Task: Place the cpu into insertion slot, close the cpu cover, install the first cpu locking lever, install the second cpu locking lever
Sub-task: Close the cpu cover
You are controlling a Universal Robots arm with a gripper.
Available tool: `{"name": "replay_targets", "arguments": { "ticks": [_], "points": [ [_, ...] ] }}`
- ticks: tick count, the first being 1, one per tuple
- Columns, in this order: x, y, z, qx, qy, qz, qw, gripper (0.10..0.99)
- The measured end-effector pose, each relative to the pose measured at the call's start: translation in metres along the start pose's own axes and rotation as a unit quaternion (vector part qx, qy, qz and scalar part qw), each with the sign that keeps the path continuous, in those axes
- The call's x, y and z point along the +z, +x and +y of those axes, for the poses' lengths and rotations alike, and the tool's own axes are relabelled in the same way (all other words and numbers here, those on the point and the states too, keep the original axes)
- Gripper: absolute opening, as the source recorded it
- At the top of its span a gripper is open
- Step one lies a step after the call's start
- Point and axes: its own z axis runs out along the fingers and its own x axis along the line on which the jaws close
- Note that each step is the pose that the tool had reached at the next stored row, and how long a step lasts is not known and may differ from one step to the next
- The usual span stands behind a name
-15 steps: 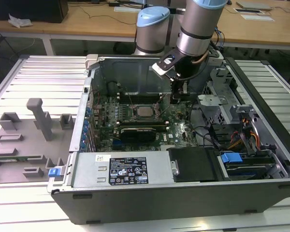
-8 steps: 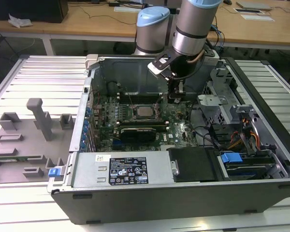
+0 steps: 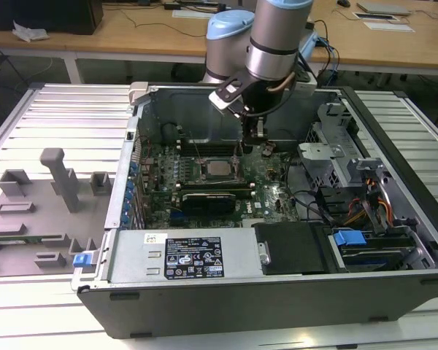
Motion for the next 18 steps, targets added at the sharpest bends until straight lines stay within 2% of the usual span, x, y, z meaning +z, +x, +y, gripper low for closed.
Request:
{"name": "replay_targets", "arguments": {
  "ticks": [7, 8, 9, 10, 11, 15, 18],
  "points": [
    [0.0007, 0.0030, -0.0099, 0.000, -0.0013, -0.0005, 1.0000, 0.106],
    [0.0010, 0.0036, -0.0129, 0.000, -0.0047, -0.0019, 1.0000, 0.106],
    [0.0025, 0.0039, -0.0206, 0.000, -0.0164, -0.0052, 0.9999, 0.106],
    [0.0048, 0.0040, -0.0342, 0.000, -0.0310, -0.0074, 0.9995, 0.106],
    [0.0063, 0.0014, -0.0434, 0.000, -0.0346, -0.0094, 0.9994, 0.106],
    [0.0080, -0.0037, -0.0521, 0.000, -0.0355, -0.0130, 0.9993, 0.106],
    [0.0101, -0.0047, -0.0575, 0.000, -0.0356, -0.0137, 0.9993, 0.106]
  ]
}}
